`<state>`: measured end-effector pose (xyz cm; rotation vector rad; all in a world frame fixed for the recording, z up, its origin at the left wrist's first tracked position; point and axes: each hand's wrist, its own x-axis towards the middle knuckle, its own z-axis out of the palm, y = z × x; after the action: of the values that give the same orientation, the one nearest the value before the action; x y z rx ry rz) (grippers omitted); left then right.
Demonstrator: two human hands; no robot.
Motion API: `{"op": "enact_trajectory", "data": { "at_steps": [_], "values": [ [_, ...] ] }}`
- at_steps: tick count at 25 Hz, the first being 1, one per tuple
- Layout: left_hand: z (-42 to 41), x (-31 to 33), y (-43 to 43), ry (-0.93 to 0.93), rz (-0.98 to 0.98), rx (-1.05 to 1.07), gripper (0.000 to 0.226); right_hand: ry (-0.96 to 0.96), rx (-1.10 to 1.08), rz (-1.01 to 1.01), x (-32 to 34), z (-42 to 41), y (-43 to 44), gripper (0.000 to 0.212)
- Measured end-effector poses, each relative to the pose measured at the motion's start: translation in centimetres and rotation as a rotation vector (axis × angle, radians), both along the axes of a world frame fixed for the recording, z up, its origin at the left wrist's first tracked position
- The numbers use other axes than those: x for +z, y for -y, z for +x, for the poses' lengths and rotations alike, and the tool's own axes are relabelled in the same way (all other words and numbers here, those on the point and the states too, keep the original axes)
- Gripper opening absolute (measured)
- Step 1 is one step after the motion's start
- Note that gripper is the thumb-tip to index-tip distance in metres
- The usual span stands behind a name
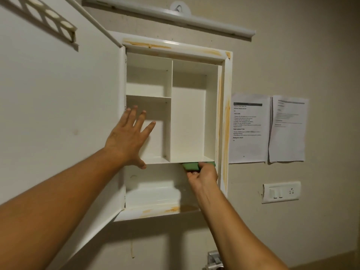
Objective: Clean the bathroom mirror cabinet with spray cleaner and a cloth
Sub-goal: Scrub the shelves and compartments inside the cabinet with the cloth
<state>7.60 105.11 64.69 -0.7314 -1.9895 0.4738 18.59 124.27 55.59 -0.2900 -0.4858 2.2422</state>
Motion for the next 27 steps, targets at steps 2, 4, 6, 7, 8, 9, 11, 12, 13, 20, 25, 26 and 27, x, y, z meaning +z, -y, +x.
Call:
{"op": "enact_trajectory", "data": {
  "at_steps": [2, 4, 6, 7, 8, 9, 11, 12, 13, 20, 25, 26, 27],
  "values": [
    [0.5, 0.5, 0.7, -0.053, 0.026, 0.066, 0.15, 0.052, -0.047, 0.027, -0.3, 0.4, 0.2, 0.044],
    [1.0, 0.7, 1.1, -0.093, 0.05, 0.117, 0.154, 0.092, -0.071, 0.042, -0.6, 0.2, -0.4, 0.048],
    [1.3, 0.8, 1.4, -0.11, 0.068, 0.143, 0.156, 0.11, -0.038, 0.05, 0.2, -0.5, -1.3, 0.048],
    [1.5, 0.8, 1.4, -0.113, 0.071, 0.149, 0.157, 0.111, -0.029, 0.053, 0.5, -0.7, -1.5, 0.048],
    [1.5, 0.8, 1.3, -0.116, 0.074, 0.147, 0.157, 0.115, -0.032, 0.064, 0.6, -0.7, -1.5, 0.048],
    [1.3, 0.8, 1.2, -0.121, 0.07, 0.146, 0.157, 0.119, -0.037, 0.069, 0.3, -0.7, -1.1, 0.047],
    [1.0, 0.8, 1.2, -0.131, 0.064, 0.147, 0.156, 0.096, -0.069, 0.063, -0.9, -0.3, -0.2, 0.049],
    [0.9, 0.9, 1.1, -0.133, 0.059, 0.147, 0.156, 0.085, -0.105, 0.077, -1.2, -0.2, 0.4, 0.05],
    [0.8, 0.8, 1.0, -0.136, 0.053, 0.146, 0.155, 0.091, -0.148, 0.102, -1.2, -0.5, 1.0, 0.051],
    [1.4, 0.9, 1.3, -0.123, 0.042, 0.137, 0.156, 0.158, 0.139, 0.215, -0.2, -4.1, 7.3, 0.05],
    [0.9, 0.8, 1.4, -0.128, 0.037, 0.123, 0.154, 0.207, -0.027, 0.079, 0.1, -0.6, -0.1, 0.038],
    [0.9, 0.7, 1.3, -0.128, 0.036, 0.126, 0.154, 0.174, -0.074, 0.04, 0.3, -0.9, 0.2, 0.04],
    [0.8, 0.7, 1.2, -0.135, 0.034, 0.132, 0.153, 0.173, -0.125, 0.035, 0.4, -1.9, 1.6, 0.043]
  ]
}}
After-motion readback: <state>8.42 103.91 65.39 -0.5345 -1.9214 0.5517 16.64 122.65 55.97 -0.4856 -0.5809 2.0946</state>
